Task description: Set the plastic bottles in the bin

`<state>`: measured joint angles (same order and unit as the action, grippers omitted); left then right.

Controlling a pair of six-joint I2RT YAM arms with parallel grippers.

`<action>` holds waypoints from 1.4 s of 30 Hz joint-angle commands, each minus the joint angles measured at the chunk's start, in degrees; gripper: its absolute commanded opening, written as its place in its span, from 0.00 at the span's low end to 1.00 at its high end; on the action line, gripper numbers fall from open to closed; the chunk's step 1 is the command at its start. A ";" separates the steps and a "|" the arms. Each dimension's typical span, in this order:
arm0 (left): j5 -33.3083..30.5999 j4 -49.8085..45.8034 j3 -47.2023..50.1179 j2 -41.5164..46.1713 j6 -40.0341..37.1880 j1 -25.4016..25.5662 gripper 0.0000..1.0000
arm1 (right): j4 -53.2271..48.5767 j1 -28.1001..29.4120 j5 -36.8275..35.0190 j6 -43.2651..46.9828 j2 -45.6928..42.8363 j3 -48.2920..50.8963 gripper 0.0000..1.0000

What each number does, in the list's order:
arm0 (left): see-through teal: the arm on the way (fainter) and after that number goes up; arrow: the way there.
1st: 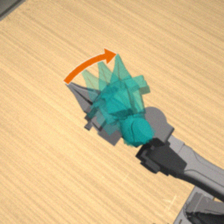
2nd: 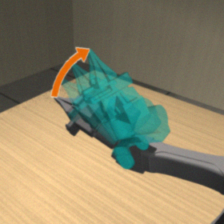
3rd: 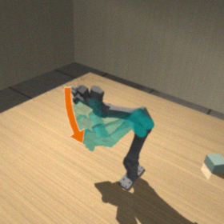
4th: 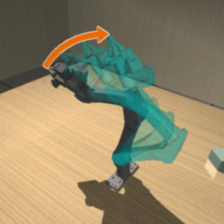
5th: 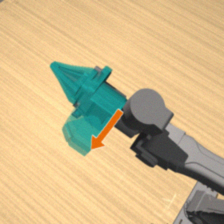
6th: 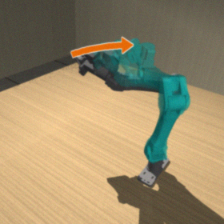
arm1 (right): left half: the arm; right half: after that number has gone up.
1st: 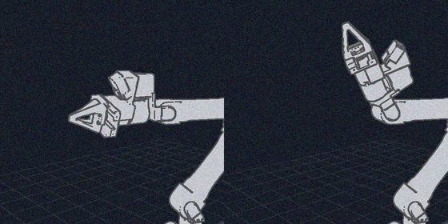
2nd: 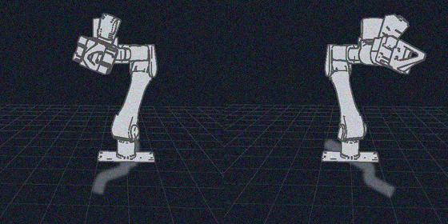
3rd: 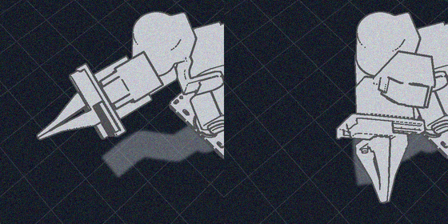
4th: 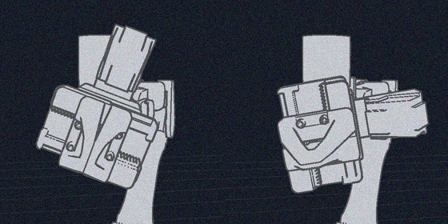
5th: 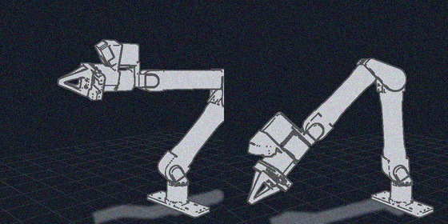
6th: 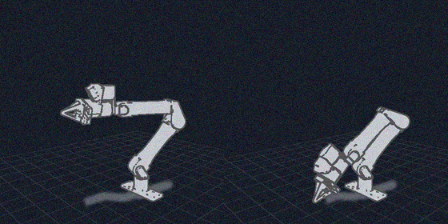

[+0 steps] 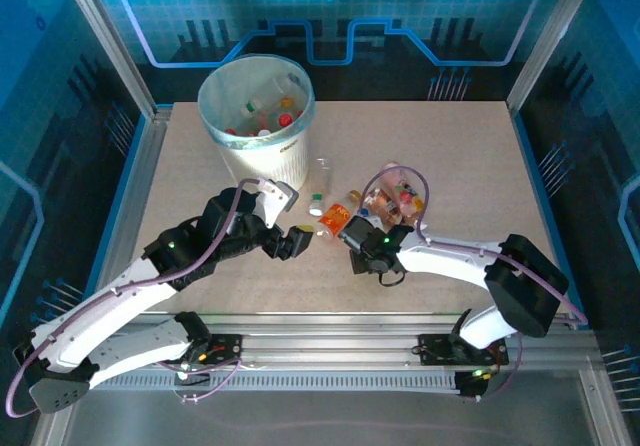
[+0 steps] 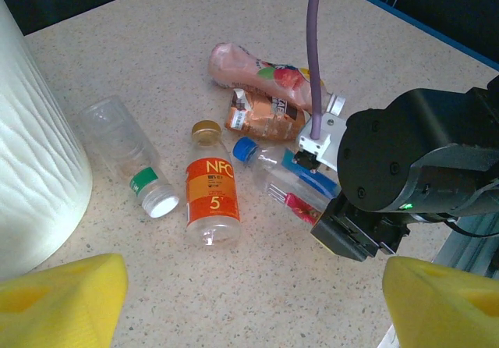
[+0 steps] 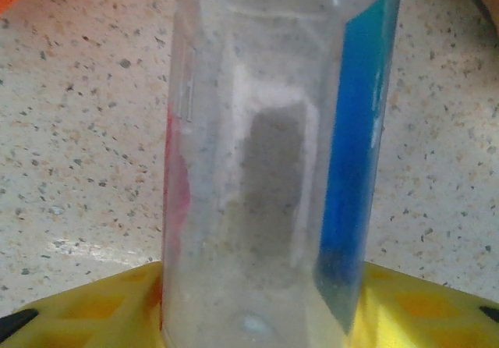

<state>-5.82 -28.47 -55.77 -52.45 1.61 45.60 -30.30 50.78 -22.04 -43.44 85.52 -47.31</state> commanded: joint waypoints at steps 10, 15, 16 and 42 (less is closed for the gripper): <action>0.27 -7.77 -9.01 -2.88 10.41 -2.47 0.86 | -3.86 8.68 -8.17 1.44 -17.60 1.88 0.48; 15.67 -4.11 -9.21 -5.05 21.64 -11.31 0.86 | 1.57 12.97 -5.10 8.65 -28.89 5.44 0.46; 19.11 -3.04 -8.86 -5.62 24.37 -13.26 0.86 | 3.25 13.58 -3.82 10.62 -30.82 6.15 0.44; 37.19 2.45 -8.66 -14.25 30.57 -17.07 0.49 | 15.71 18.51 5.00 22.97 -38.68 6.35 0.44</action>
<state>28.08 -26.63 -63.90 -66.17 32.12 28.80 -17.89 68.36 -17.30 -21.74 47.57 -40.07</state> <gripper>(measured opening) 0.502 0.440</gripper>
